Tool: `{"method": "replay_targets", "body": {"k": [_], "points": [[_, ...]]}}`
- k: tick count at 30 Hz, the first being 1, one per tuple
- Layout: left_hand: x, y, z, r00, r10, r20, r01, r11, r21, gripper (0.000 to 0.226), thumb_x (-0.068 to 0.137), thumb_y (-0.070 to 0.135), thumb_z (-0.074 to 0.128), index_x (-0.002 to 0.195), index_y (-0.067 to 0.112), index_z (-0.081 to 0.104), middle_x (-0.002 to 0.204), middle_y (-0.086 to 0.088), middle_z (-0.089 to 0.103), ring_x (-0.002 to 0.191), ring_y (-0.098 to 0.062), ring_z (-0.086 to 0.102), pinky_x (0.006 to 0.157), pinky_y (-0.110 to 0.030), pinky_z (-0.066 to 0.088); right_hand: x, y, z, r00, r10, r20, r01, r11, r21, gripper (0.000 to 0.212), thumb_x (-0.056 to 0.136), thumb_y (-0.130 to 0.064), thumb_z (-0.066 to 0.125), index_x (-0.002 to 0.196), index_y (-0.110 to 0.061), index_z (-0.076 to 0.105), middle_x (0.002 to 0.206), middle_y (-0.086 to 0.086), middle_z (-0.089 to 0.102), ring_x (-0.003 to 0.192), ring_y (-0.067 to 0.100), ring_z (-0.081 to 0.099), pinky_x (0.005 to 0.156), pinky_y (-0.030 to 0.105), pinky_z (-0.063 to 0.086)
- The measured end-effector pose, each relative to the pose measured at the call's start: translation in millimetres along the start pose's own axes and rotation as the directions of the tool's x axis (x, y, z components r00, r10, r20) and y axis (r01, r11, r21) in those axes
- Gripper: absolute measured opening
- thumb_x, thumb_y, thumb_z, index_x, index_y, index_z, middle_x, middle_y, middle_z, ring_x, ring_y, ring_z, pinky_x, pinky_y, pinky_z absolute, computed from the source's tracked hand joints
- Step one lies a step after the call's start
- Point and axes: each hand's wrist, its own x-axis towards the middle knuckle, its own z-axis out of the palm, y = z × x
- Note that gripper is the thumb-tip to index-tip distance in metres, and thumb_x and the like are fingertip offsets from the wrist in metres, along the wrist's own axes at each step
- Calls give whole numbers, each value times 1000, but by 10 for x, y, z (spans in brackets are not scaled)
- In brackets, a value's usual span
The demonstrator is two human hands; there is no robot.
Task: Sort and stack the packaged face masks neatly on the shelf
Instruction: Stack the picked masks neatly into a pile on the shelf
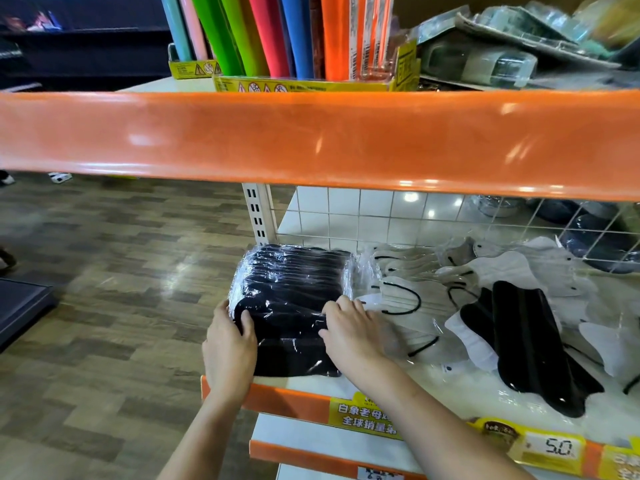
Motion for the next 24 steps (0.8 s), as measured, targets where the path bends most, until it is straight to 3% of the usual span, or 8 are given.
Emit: {"method": "replay_targets", "body": {"k": [8,14,17,19,21,24], "points": [[-11,-42,59,995,90,29,-94,981,169,36,88,14,59,123,8,53,125,-14,57,121,-34,46,95,-48,35,-54,8,-53,988,-17,156,28,997,-70,27,94,-32,58,109,-13,47,121,10,43,116,29,40,91,37,34],[-22,-32,129,922,384,40,-378,878,292,55,66,-6,73,116,8,54,125,-21,57,122,-47,47,91,-58,41,-33,20,-136,983,-34,180,58,990,-128,23,96,-29,56,111,-13,50,121,11,50,118,29,44,95,37,30],[-27,20,136,864,495,94,-500,819,282,39,75,4,56,113,11,58,120,-14,62,114,-42,54,84,-54,47,-48,-1,-127,987,-69,142,88,987,-133,22,95,-26,58,111,-14,50,119,8,49,117,29,43,94,37,31],[-13,51,152,845,518,132,-534,807,254,41,77,17,40,107,9,67,113,-9,66,105,-38,59,80,-49,51,-69,-10,-108,992,-87,96,101,983,-152,21,93,-16,57,112,-13,51,119,8,48,115,29,44,92,37,32],[6,61,186,835,532,138,-550,810,204,43,78,18,36,103,7,70,109,-9,67,99,-37,60,79,-48,53,-93,-20,-73,993,-97,63,105,985,-138,24,88,-3,56,110,-12,51,117,8,48,112,28,45,90,35,31],[11,43,218,838,532,121,-545,819,179,43,80,18,36,104,7,70,109,-9,67,100,-35,58,81,-48,52,-92,-15,-29,994,-113,12,113,990,-87,23,87,2,54,105,-13,51,112,7,49,108,27,46,88,34,31]]}}
